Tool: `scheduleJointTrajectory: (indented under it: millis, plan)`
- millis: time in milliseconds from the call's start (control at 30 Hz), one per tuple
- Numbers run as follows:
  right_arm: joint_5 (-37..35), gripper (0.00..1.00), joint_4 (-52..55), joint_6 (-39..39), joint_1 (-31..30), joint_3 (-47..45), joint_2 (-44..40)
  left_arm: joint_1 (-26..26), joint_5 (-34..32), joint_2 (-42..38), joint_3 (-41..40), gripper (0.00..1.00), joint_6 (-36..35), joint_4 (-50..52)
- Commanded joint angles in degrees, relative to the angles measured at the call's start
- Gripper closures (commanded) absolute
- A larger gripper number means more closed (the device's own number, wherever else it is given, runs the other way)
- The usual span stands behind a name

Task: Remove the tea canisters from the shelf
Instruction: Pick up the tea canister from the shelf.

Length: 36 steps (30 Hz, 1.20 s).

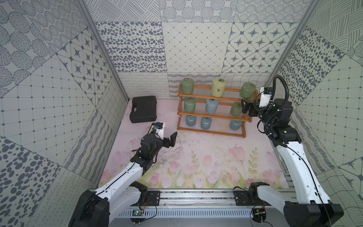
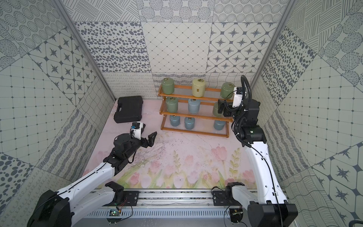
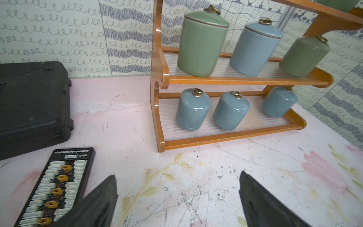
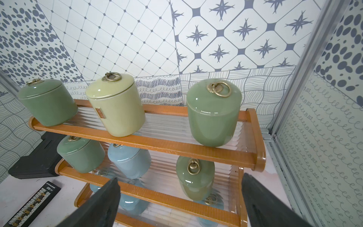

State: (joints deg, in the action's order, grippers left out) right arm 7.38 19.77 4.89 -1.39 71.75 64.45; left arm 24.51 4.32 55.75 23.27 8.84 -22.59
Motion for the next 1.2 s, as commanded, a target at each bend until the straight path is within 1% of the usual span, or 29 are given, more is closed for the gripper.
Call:
scheduleJointTrajectory:
  millis: [0,200,367,700,1167]
  plan:
    - [0.9,0.0,-0.1,-0.7,0.7,4.8,2.6,1.8,2.0,1.0,0.4,0.0,1.5,-1.2]
    - [0.2,0.0,3.0,-1.2,1.8,11.8,8.8,2.4,1.1,1.6,-0.4,0.0,0.7,-2.2]
    - [0.2,0.0,3.0,-1.8,2.1,14.2,11.9,2.4,1.5,1.2,-0.3,0.0,-0.3,-1.8]
    - [0.8,0.0,5.3,-3.4,2.4,20.9,18.4,2.4,2.6,0.9,-0.4,0.0,-0.1,-1.4]
    - [0.0,0.0,6.9,-4.5,2.6,26.0,24.4,2.4,2.5,-1.7,-0.7,0.0,0.7,0.3]
